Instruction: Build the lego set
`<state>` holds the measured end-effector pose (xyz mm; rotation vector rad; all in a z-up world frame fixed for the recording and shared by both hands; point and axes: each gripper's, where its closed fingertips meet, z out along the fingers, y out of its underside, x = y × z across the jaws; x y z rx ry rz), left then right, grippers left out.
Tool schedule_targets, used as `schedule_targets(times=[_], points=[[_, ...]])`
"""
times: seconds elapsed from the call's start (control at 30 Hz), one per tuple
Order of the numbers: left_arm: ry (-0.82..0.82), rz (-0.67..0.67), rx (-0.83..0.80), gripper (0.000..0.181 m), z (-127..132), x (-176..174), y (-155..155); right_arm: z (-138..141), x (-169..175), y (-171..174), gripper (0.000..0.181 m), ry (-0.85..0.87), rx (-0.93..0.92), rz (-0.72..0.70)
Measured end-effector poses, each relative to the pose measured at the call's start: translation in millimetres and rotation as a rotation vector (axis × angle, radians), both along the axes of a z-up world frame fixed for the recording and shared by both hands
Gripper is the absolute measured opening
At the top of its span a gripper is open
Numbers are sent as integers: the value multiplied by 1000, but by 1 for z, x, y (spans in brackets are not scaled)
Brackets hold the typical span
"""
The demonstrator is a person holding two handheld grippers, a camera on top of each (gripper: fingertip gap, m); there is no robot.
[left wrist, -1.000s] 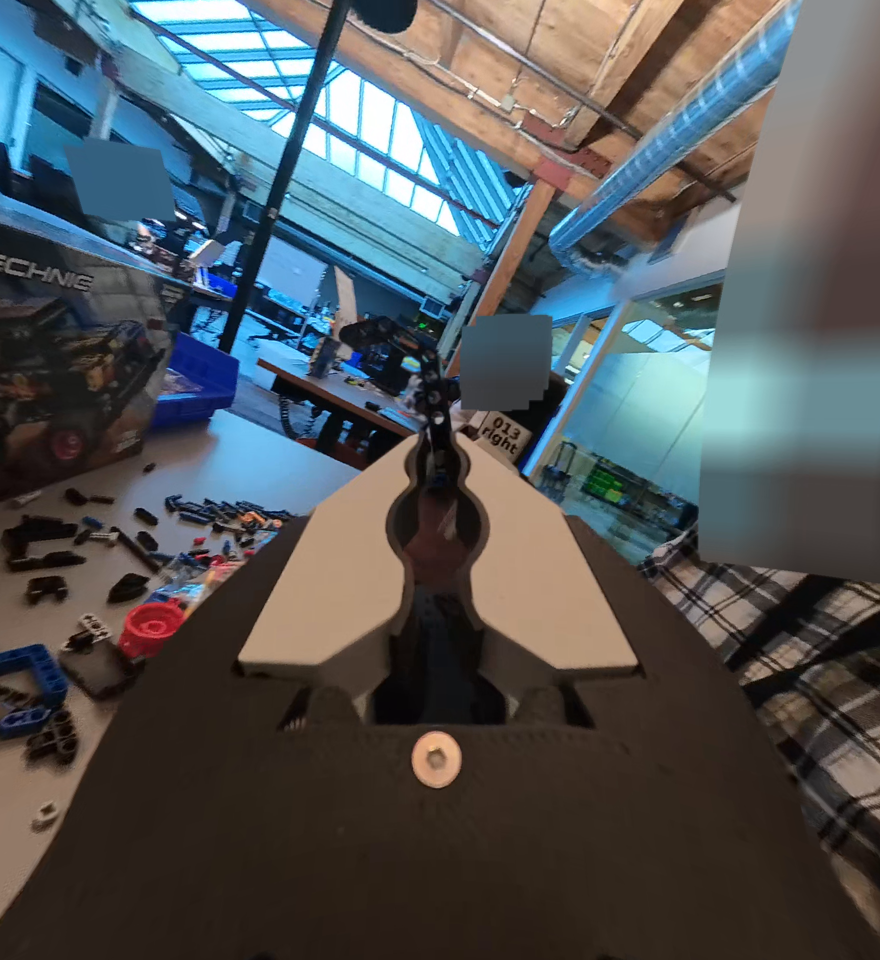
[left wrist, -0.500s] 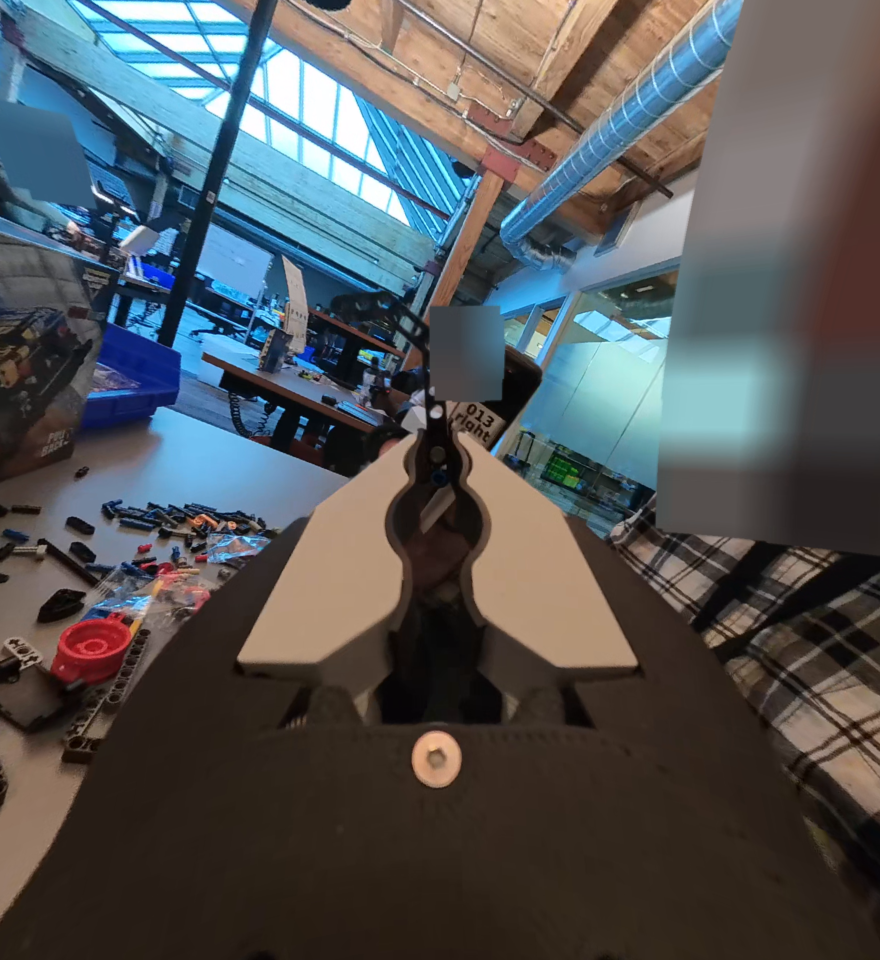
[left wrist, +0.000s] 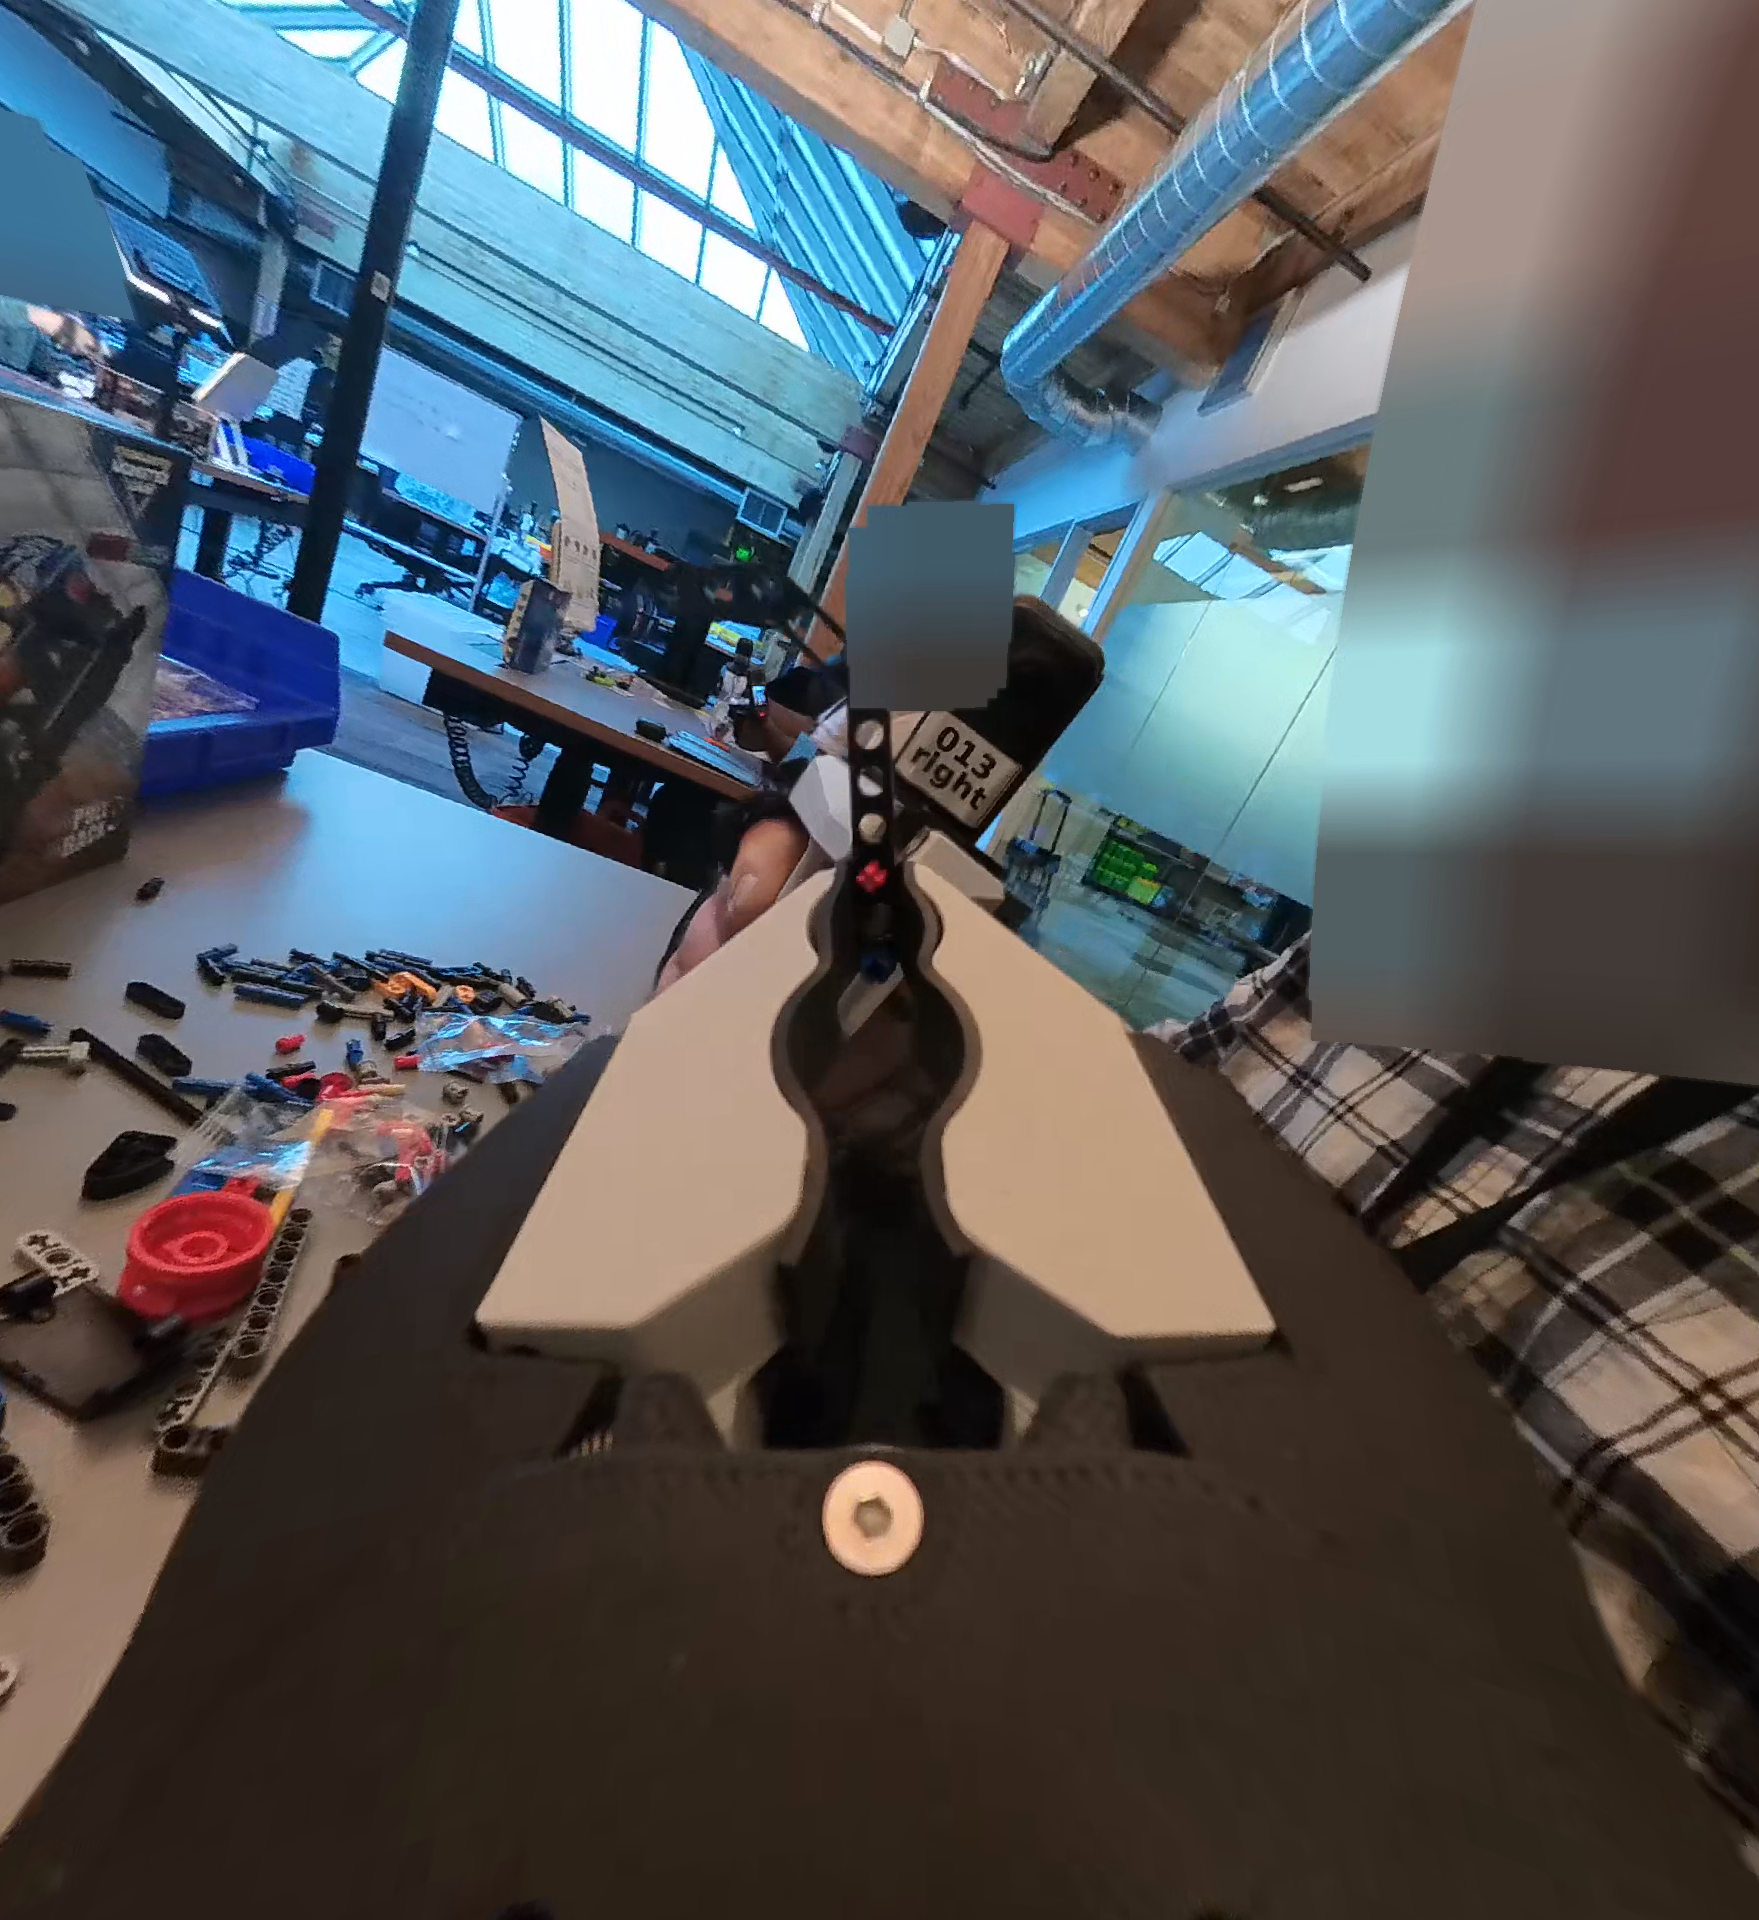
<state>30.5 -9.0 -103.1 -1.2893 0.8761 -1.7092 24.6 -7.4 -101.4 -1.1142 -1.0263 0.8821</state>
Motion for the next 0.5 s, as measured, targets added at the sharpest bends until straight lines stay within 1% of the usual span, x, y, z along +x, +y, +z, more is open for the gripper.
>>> schedule_targets(times=[0.07, 0.1, 0.13, 0.2, 0.27, 0.3, 0.37, 0.47, 0.5], points=[[24, 19, 33, 5, 1, -3, 0, 1, 1, -1, 4, -2, -10, 6], [17, 34, 30, 5, 4, -7, 3, 3, 3, -3, 12, 9, -23, 24], [4, 44, 15, 5, 6, -12, 6, 5, 7, -2, 15, 16, -29, 29], [40, 55, 4, 5, 1, -18, 9, 8, 16, 3, 18, 8, -20, -4], [91, 10, 0, 5, -5, -21, 2, 11, 21, 9, 20, -37, 16, -51], [117, 21, 4, 5, -8, -22, 3, 11, 19, 10, 23, -78, 37, -67], [206, 54, 45, 5, -19, -23, 5, 11, 10, 7, 28, -147, 25, -47], [197, 70, 61, 5, -15, -29, 1, 5, -6, 6, 34, -190, -92, 30], [235, 86, 94, 5, -19, -31, 0, 4, -13, 7, 34, -182, -134, 51]])
